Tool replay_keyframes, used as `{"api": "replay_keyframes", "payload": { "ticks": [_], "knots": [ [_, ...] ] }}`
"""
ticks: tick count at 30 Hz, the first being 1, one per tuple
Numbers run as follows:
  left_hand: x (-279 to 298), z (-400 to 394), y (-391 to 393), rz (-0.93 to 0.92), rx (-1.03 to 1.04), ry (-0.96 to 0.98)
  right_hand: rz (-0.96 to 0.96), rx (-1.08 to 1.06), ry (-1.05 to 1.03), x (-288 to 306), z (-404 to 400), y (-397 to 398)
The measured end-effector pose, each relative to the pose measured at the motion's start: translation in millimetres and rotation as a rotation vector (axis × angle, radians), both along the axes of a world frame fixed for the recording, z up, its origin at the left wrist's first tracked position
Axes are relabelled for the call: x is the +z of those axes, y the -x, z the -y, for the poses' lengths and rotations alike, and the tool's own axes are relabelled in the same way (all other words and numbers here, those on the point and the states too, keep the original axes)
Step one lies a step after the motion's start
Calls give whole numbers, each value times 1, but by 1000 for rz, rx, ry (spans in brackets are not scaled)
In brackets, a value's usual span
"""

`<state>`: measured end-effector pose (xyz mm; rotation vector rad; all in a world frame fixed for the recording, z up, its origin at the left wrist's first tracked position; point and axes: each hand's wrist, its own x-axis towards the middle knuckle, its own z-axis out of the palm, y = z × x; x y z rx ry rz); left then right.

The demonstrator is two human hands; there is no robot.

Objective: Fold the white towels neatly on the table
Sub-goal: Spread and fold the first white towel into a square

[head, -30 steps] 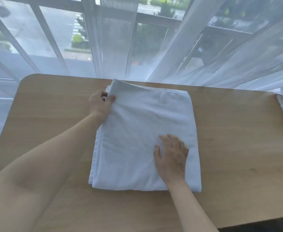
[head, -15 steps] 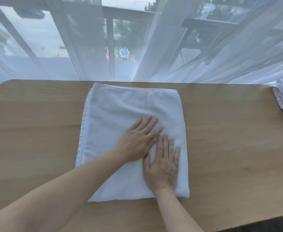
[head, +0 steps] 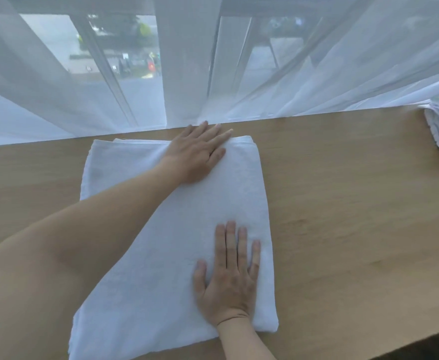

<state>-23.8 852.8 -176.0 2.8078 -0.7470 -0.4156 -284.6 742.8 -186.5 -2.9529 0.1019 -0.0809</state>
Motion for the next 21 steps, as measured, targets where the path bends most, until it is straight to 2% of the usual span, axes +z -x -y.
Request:
{"api": "replay_keyframes", "payload": {
  "ticks": [3, 5, 7, 8, 13, 16, 21],
  "knots": [
    [10, 8, 3, 95, -73, 60, -11, -5, -5, 2, 0, 0],
    [15, 17, 18, 185, -262, 125, -19, -3, -10, 3, 0, 1],
    [11, 26, 35, 228, -446, 85, -23, 0, -12, 3, 0, 0],
    [8, 30, 39, 198, -467, 43, -25, -3, -8, 3, -1, -2],
    [3, 48, 24, 117, -102, -22, -30, -3, -11, 5, 1, -3],
    [9, 53, 25, 104, 33, -9, -31, -2, 1, 5, 1, -2],
    [12, 13, 106, 101, 177, 71, -13, -11, 4, 2, 1, -2]
  ]
}}
